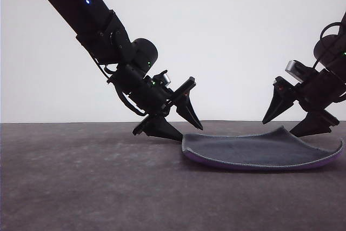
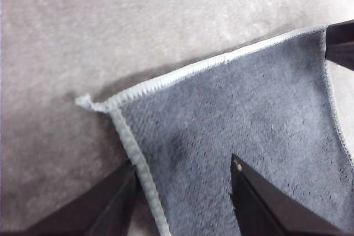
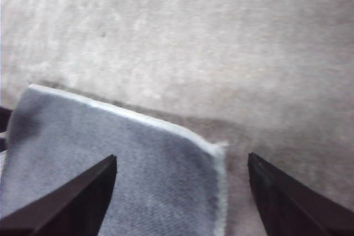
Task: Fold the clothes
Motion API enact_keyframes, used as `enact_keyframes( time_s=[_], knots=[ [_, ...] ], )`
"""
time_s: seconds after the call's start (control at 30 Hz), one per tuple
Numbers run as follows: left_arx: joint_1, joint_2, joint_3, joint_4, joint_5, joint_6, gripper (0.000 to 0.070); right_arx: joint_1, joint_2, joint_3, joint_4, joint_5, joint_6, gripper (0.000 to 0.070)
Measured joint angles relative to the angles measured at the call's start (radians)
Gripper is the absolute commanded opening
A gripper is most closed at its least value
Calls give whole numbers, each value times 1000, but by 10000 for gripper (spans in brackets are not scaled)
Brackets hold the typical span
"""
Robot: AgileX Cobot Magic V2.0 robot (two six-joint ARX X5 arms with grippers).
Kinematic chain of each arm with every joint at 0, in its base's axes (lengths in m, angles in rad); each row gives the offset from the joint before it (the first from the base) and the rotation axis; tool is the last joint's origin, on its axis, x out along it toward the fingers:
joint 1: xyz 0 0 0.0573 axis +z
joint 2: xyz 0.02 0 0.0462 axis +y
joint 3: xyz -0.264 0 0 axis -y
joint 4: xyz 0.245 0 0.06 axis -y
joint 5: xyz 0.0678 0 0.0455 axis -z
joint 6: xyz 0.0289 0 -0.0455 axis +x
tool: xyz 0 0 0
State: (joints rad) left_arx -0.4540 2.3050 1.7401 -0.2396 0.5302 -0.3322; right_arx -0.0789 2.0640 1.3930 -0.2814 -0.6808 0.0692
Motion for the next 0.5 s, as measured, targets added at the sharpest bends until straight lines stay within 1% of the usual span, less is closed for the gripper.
enact_keyframes(
  time_s=[0.07, 0.2, 0.27, 0.33, 0.43, 0.47, 0.5],
  knots=[
    [0, 1, 0, 7, 0, -7, 313, 0, 0, 0, -4, -1, 0, 398],
    [0, 4, 0, 19, 0, -22, 313, 0, 0, 0, -6, -17, 2, 391],
    [0, 4, 0, 22, -1, -25, 312, 0, 0, 0, -6, -23, 5, 377],
    [0, 4, 0, 23, -1, -25, 306, 0, 0, 0, -6, -23, 6, 306],
    [0, 4, 0, 25, -5, -25, 284, 0, 0, 0, -6, -23, 6, 164],
    [0, 4, 0, 27, -10, -25, 257, 0, 0, 0, -6, -23, 6, 126],
    [0, 4, 0, 29, -15, -25, 215, 0, 0, 0, -6, -23, 6, 102]
  ],
)
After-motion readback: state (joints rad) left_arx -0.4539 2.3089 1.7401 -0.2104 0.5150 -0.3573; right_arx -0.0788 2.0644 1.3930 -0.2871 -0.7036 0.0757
